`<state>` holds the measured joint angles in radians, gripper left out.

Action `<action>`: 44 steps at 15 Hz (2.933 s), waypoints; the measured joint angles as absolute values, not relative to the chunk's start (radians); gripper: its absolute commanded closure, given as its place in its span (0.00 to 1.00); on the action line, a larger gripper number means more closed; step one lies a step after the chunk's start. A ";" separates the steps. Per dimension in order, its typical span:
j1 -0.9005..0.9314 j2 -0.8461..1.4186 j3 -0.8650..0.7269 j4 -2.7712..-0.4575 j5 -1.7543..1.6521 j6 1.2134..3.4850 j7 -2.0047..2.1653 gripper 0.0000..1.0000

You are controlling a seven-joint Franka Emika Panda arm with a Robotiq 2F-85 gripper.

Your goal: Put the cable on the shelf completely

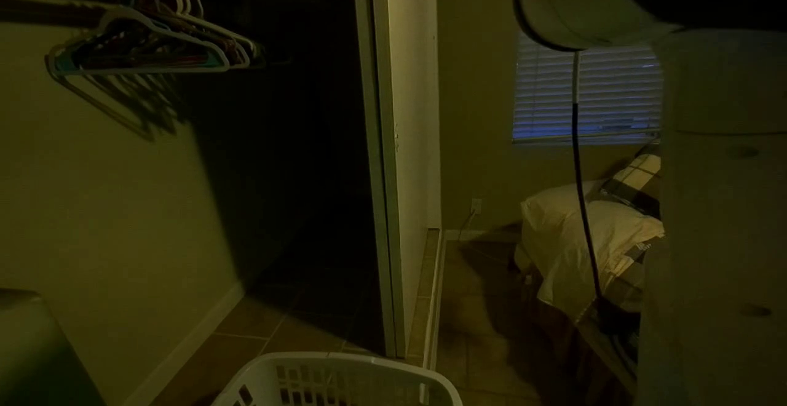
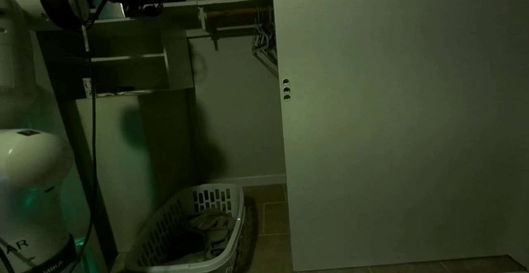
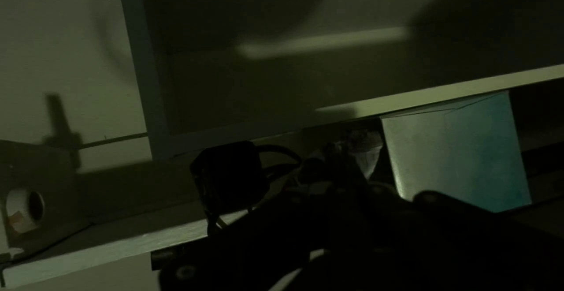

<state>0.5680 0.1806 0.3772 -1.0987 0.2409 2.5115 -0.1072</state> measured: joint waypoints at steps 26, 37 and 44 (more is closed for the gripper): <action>0.801 0.540 0.231 -0.549 0.033 2.334 0.123 0.60; 0.833 0.591 0.196 -0.454 0.034 2.301 0.149 0.00; 0.847 0.567 0.180 -0.454 0.033 2.278 0.158 0.00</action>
